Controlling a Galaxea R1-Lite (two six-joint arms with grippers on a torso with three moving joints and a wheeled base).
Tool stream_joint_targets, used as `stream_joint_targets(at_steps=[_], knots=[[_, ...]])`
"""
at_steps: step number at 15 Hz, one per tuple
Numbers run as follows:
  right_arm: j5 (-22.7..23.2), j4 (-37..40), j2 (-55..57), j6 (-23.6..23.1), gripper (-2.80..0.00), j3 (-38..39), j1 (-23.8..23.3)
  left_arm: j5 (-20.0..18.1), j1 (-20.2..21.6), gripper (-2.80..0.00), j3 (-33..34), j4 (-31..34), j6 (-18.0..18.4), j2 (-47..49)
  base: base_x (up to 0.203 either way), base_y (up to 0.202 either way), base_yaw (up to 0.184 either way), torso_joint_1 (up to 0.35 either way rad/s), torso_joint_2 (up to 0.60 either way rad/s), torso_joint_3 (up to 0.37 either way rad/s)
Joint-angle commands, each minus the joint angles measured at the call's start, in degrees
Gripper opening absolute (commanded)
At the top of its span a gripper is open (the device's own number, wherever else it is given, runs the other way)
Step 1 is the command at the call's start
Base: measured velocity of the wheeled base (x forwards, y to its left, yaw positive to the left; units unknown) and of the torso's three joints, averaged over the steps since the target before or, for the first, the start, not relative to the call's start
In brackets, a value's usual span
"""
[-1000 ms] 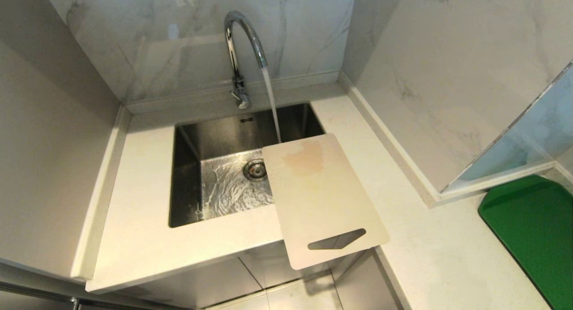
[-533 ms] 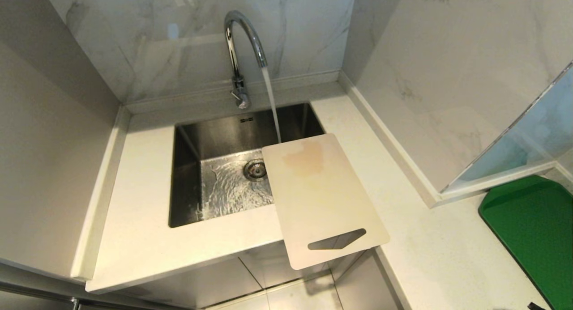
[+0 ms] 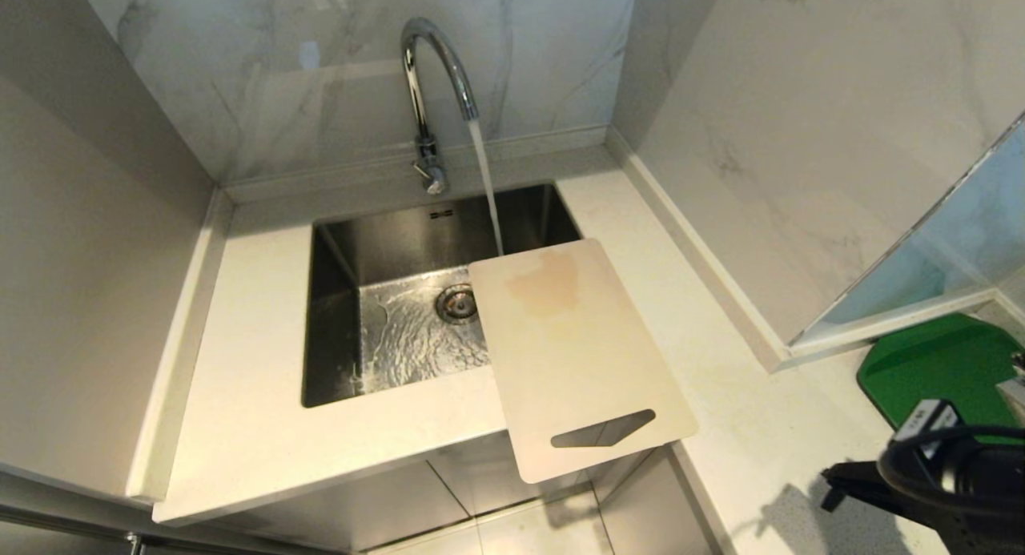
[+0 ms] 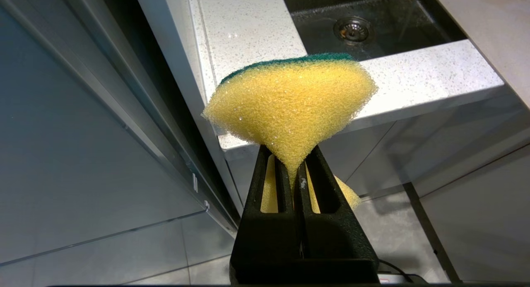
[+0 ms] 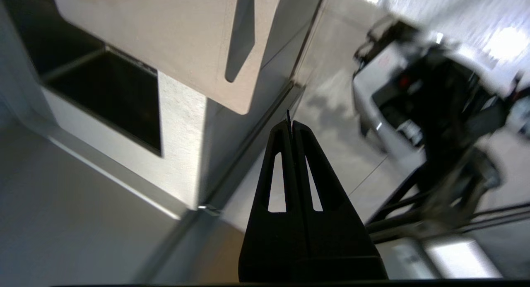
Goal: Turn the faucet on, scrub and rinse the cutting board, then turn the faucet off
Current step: Pick up the cutting board
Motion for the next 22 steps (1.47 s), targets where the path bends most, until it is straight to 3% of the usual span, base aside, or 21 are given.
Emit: stream_joint_targets(at_steps=[1, 4, 7, 12, 13, 22], knots=[[-1.62, 0.30, 10.78, 14.76, -2.80, -4.15, 4.98, 0.02, -0.01, -2.80, 0.00, 0.00, 0.00, 0.09, 0.000, 0.000, 0.000, 0.000, 0.00, 0.000], [-5.72, 0.34, 16.14, 19.42, -2.80, -5.89, 9.67, 0.02, -0.01, -2.80, 0.00, 0.00, 0.00, 0.09, 0.000, 0.000, 0.000, 0.000, 0.00, 0.000], [-6.06, -0.47, 21.35, 24.20, -2.80, -6.47, 12.69, 0.02, -0.01, -2.80, 0.00, 0.00, -0.04, 0.09, 0.000, 0.000, 0.000, 0.000, 0.00, 0.000], [-8.72, -3.72, 29.56, 26.70, -2.80, -8.97, 14.08, 0.02, -0.01, -2.80, 0.00, 0.00, 0.00, 0.09, 0.000, 0.000, 0.000, 0.000, 0.00, 0.000], [-8.85, -3.88, 30.42, 26.58, 0.00, -9.96, 14.08, 0.02, -0.01, -2.80, 0.00, 0.00, 0.00, 0.09, 0.000, 0.000, 0.000, 0.000, 0.00, 0.000], [-9.00, -3.41, 39.30, 26.82, 0.00, -16.47, 16.89, 0.02, -0.01, -2.80, 0.00, 0.00, 0.00, 0.09, 0.000, 0.000, 0.000, 0.000, 0.00, 0.000]])
